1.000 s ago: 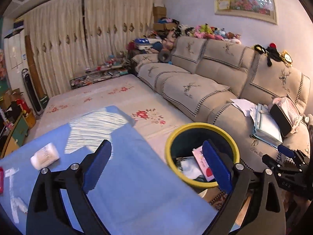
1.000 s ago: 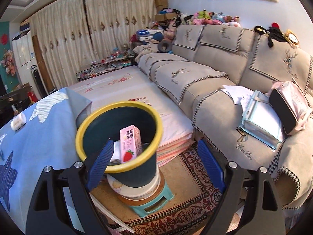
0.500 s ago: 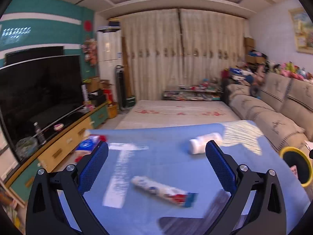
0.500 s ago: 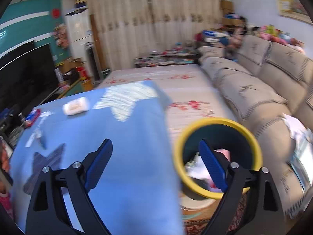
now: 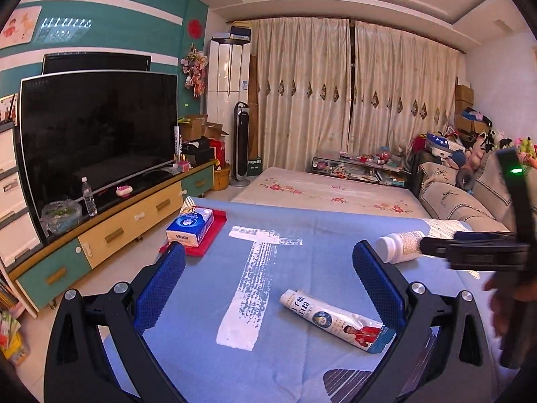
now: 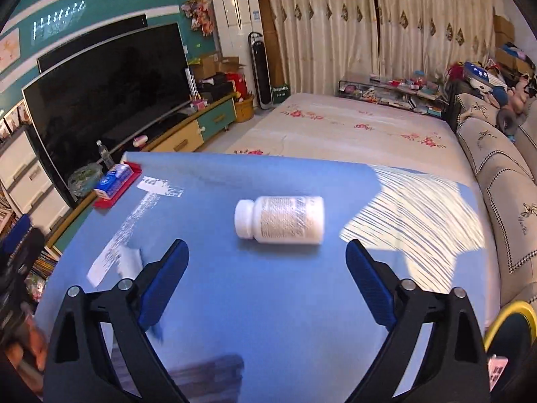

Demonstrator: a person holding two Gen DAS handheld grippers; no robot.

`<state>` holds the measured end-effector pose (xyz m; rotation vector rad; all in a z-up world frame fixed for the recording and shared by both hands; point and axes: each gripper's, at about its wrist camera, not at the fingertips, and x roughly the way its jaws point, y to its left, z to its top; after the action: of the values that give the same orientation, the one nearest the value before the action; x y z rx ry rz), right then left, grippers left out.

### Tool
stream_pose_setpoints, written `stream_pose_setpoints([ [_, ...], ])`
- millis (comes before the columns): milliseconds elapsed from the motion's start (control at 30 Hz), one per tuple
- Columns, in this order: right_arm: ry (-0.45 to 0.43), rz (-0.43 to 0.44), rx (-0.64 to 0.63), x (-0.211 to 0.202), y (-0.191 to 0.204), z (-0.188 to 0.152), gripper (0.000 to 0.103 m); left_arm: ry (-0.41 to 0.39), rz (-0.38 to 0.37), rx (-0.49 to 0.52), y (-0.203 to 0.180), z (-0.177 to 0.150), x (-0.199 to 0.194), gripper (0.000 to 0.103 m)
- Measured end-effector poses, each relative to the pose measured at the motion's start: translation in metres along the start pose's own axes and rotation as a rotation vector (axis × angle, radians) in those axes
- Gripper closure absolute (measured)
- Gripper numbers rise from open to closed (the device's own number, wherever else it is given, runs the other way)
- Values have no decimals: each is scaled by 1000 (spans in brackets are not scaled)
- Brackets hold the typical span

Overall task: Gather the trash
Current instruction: 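Move the right gripper back over the table toward the white pill bottle, then grasp the white pill bottle with the right gripper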

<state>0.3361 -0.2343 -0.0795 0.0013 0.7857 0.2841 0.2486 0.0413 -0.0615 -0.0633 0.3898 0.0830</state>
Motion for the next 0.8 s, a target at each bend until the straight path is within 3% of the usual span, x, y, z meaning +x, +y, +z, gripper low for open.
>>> stream_pose_setpoints([
  [67,21,-49,-2,20,2,9,11,8,0,-18,4,-1,3,5],
  [333,128,-98,12,77,-1,21,11,46,-16,-47,4,-6,8,5],
  [400,146,-100,40,84,-4,21,23,49,-19,-46,3,-7,9,5],
  [467,143,-108,44,87,-4,21,23,50,-19,-48,2,-8,10,5],
  [800,55,-108,63,16,-13,-1,23,66,-19,-24,-5,-13,13,5],
])
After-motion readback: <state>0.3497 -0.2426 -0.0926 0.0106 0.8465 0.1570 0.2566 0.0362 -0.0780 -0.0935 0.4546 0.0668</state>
